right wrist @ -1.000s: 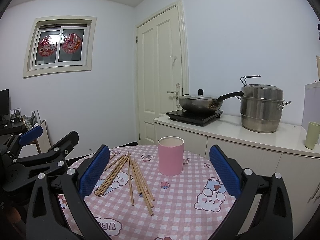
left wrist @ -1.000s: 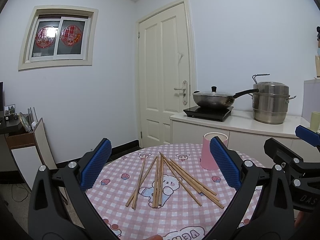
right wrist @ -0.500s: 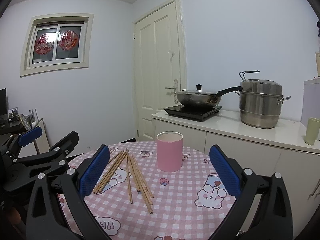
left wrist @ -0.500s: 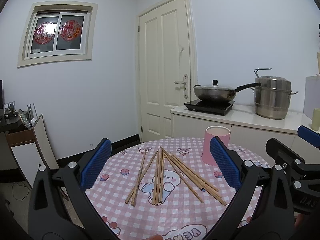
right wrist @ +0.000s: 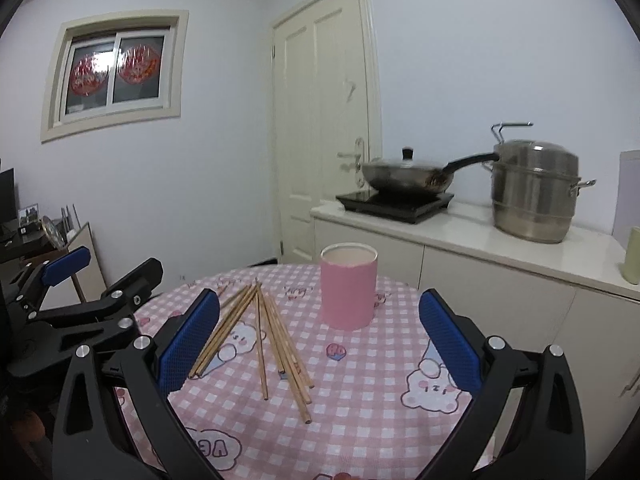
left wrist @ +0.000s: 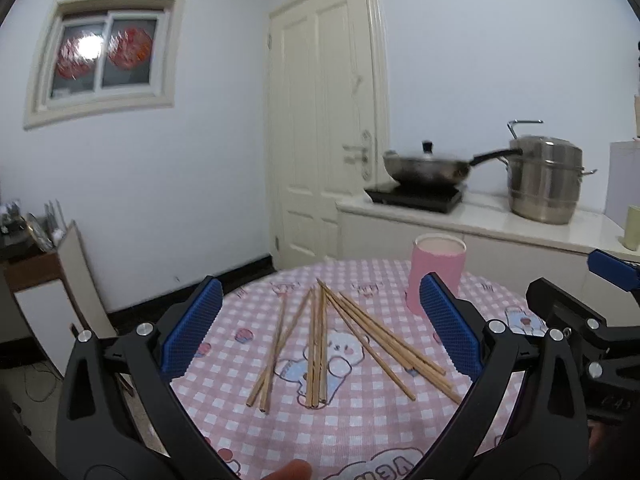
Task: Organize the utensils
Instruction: 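Lower the left tool and right tool toward the wooden chopsticks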
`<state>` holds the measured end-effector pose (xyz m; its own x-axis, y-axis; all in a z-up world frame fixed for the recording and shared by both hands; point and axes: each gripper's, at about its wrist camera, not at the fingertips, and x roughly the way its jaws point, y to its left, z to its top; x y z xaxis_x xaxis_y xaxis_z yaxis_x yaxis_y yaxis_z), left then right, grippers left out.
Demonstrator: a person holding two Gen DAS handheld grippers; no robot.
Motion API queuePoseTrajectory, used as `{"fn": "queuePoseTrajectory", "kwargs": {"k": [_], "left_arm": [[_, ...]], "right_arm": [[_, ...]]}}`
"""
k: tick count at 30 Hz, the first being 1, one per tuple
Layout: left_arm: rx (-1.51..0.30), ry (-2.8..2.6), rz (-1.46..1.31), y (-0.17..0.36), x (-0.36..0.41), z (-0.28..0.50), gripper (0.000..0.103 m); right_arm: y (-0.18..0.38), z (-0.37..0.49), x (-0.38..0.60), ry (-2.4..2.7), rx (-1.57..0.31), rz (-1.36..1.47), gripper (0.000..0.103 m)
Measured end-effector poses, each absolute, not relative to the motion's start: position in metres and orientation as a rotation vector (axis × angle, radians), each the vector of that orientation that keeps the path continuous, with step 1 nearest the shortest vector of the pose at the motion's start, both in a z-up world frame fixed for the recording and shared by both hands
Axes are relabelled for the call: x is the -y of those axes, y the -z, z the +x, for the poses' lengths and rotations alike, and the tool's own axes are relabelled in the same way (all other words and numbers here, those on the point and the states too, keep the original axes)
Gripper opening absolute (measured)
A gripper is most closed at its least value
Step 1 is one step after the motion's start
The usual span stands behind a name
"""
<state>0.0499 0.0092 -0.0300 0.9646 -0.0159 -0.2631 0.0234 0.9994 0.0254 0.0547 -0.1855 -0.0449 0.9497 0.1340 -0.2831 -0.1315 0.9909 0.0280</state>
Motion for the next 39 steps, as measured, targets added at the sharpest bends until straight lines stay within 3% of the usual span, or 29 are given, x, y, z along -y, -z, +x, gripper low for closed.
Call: {"fn": "queuePoseTrajectory", "kwargs": {"k": [20,24,30,35,39], "left_arm": [[-0.710,0.053,-0.028,0.093,-0.089,0.181,0.097],[-0.793,0.022,-0.033,0.105,-0.102,0.212,0.088],[-0.894,0.017,-0.015,0.117,-0.101,0.260,0.076],[-0.953,-0.008,0.022,0.126,-0.098,0.293,0.065],[-0.975,-0.029,0.049,0.134,-0.094,0.305,0.064]], "right_arm": [[0.088,0.144,0.168,-0.198,-0.473,-0.116,0.096],[0.098,0.166,0.160,-0.247,-0.523,-0.178,0.095],[0.103,0.199,0.146,-0.302,-0.574,-0.245,0.080],[0.109,0.219,0.130,-0.318,-0.606,-0.301,0.073],[0.115,0.230,0.120,-0.328,-0.630,-0.337,0.065]]}}
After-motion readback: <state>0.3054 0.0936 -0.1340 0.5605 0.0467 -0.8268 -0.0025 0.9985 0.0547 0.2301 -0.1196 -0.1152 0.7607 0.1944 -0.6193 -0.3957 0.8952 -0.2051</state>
